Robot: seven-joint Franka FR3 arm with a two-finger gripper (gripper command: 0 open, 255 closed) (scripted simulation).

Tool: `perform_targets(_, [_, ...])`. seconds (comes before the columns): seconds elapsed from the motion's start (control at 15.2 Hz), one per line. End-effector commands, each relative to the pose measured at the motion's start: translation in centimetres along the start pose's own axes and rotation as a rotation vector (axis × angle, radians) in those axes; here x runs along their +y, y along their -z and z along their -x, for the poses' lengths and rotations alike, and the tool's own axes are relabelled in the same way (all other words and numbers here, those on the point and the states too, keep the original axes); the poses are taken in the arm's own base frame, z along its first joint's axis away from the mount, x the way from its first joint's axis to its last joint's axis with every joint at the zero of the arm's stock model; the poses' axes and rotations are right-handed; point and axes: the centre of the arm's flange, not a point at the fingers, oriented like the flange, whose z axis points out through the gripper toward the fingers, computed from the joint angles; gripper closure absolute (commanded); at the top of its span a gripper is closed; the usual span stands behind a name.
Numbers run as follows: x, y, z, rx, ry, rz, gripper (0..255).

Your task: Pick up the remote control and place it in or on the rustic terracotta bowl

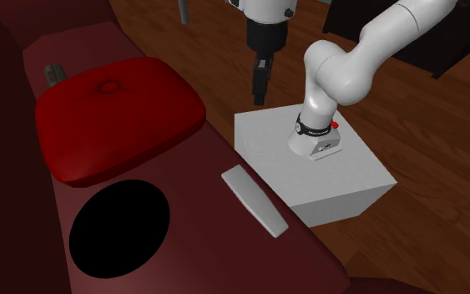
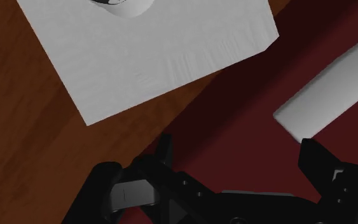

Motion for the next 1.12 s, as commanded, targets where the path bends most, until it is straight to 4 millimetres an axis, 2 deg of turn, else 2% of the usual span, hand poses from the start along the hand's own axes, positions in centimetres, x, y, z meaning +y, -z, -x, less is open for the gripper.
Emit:
perform_targets(0.0, [-1.6, -2.0, 0.9, 0.005, -0.088, -0.011, 0])
perform_targets(0.53, [-8.9, -8.7, 3.6, 0.026, -0.408, -0.049, 0])
perform_targets(1.06, [-17.0, -15.2, 3.7, 0.046, -0.728, -0.087, 0])
